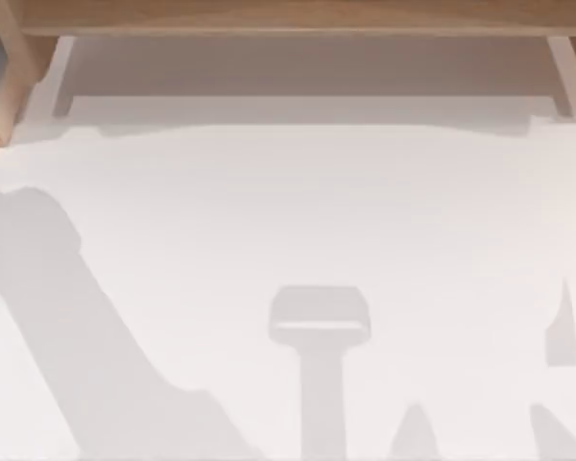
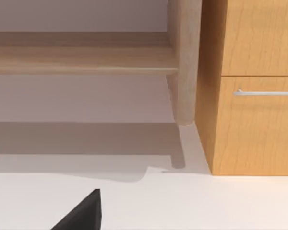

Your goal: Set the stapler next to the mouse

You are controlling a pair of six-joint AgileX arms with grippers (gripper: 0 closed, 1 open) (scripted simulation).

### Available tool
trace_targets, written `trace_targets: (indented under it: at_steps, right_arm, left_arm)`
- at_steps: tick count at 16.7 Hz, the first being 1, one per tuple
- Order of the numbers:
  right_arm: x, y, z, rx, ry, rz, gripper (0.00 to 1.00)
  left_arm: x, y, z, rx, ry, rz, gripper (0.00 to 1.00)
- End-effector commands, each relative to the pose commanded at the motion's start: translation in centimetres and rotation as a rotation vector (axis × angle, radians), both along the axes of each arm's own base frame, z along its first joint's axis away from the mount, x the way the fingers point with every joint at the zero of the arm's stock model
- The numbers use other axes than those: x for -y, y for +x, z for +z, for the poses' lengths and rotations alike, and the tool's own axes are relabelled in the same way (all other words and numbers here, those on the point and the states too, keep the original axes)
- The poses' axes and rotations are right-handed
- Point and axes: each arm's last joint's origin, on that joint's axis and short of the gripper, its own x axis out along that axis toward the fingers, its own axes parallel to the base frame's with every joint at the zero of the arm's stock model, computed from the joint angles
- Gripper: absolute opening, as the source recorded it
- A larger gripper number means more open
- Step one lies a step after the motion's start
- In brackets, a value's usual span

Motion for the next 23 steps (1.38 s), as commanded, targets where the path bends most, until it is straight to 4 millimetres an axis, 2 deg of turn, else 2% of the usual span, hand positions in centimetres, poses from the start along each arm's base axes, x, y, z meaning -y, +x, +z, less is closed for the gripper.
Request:
trace_targets:
  at_steps: [12, 16, 19, 23]
  right_arm:
    - [0.0, 0.0, 0.0, 0.000, 0.000, 0.000, 1.00]
    - [0.0, 0.0, 0.0, 0.000, 0.000, 0.000, 1.00]
    - [0.0, 0.0, 0.0, 0.000, 0.000, 0.000, 1.00]
    - [0.0, 0.0, 0.0, 0.000, 0.000, 0.000, 1.00]
  left_arm:
    - [-0.5, -0.6, -0.3, 0.005, 0.080, 0.008, 0.00]
    - [-0.9, -0.7, -1.6, -0.004, 0.110, 0.026, 0.00]
    - [-1.1, -0.7, -3.6, -0.033, 0.104, 0.033, 0.00]
    - [-1.1, -0.7, -3.8, -0.036, 0.102, 0.034, 0.00]
